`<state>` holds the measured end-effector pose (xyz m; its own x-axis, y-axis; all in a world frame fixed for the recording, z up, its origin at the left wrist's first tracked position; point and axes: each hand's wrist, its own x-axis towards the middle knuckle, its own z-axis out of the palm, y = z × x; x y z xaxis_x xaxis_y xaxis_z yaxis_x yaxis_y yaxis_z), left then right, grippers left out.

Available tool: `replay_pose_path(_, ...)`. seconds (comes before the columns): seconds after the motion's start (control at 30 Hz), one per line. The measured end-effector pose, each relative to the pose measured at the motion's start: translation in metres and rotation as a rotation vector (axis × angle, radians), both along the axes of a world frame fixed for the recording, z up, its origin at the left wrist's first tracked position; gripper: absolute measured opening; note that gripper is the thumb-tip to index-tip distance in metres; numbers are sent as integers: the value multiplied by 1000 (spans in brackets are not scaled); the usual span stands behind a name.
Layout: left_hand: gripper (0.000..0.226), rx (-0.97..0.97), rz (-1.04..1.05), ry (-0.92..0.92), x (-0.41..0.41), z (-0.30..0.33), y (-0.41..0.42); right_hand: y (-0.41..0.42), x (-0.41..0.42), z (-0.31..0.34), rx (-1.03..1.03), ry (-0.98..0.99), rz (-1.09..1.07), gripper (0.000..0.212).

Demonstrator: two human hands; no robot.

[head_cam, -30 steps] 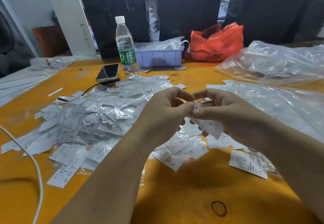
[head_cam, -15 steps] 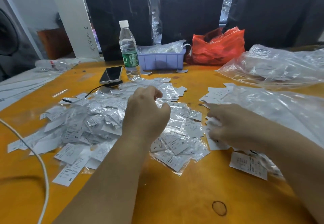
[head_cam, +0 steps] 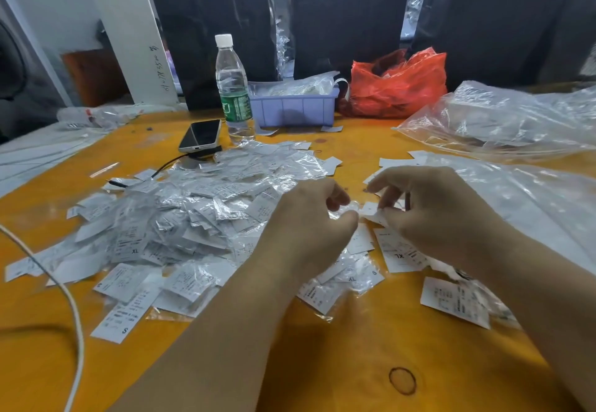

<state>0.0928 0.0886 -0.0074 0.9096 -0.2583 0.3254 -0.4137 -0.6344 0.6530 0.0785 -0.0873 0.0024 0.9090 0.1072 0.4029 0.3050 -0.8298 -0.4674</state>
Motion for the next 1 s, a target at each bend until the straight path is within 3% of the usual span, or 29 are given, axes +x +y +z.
replay_pose_path(0.17,14,-19,-121,103,-6,-2,-8,2,1,-2,138,-31,67,26)
replay_pose_path(0.47,13,-116,-132,83,-4,-1,-7,5,5,-2,700,210,243,19)
replay_pose_path(0.73,9,-118,-155,60,-4,-3,-7,6,1,-4,612,134,237,14)
replay_pose_path(0.83,24,-92,-150,40,-4,-4,-9,5,-5,-1,516,59,202,5)
replay_pose_path(1.0,25,-89,-134,20,-5,-7,-16,1,-16,3,283,-105,81,27)
